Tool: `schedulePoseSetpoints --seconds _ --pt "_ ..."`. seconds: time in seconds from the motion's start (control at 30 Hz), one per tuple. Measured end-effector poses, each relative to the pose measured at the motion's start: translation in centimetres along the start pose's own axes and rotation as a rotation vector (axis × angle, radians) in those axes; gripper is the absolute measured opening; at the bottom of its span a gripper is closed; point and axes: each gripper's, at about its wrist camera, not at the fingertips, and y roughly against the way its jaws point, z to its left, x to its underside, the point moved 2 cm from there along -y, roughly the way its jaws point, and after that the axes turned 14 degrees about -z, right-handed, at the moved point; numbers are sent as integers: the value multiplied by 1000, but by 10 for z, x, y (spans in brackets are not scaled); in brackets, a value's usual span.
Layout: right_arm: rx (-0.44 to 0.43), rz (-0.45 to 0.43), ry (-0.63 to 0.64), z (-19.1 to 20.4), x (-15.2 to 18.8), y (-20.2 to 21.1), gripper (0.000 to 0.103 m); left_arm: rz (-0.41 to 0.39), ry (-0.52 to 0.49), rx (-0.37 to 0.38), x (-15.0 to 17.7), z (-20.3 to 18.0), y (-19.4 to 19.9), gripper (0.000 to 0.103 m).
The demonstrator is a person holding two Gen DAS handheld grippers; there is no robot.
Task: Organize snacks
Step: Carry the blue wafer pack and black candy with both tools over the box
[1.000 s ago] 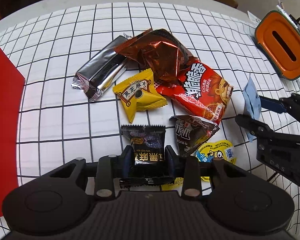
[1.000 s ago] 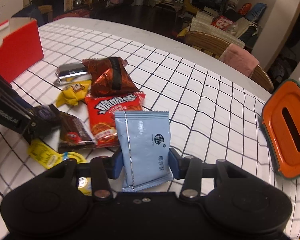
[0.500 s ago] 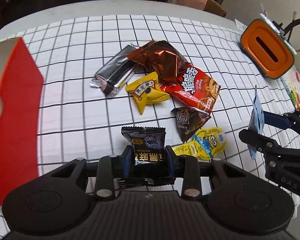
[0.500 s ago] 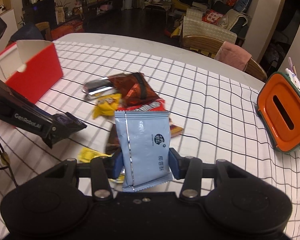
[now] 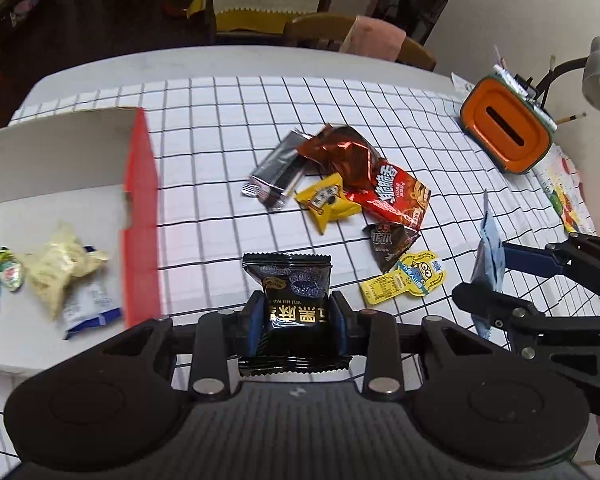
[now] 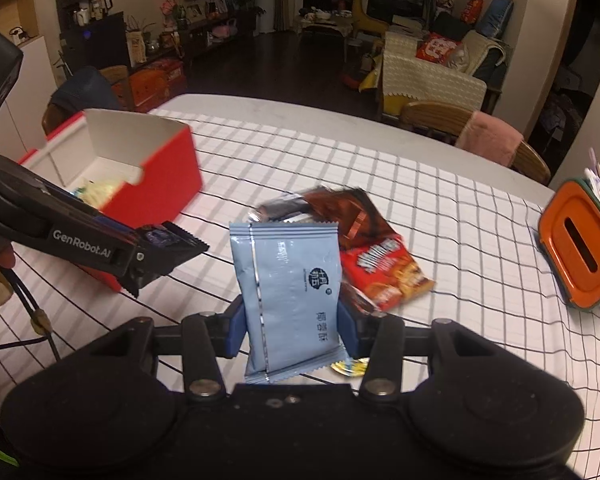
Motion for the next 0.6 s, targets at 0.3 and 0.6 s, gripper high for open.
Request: schedulePoseSetpoints --seconds 0.3,0.6 --pt "-24 -25 26 60 -29 -1 45 -61 -9 -11 -8 46 43 34" --pt "-53 -27 50 118 -52 -15 45 -110 -3 -46 -14 103 72 34"
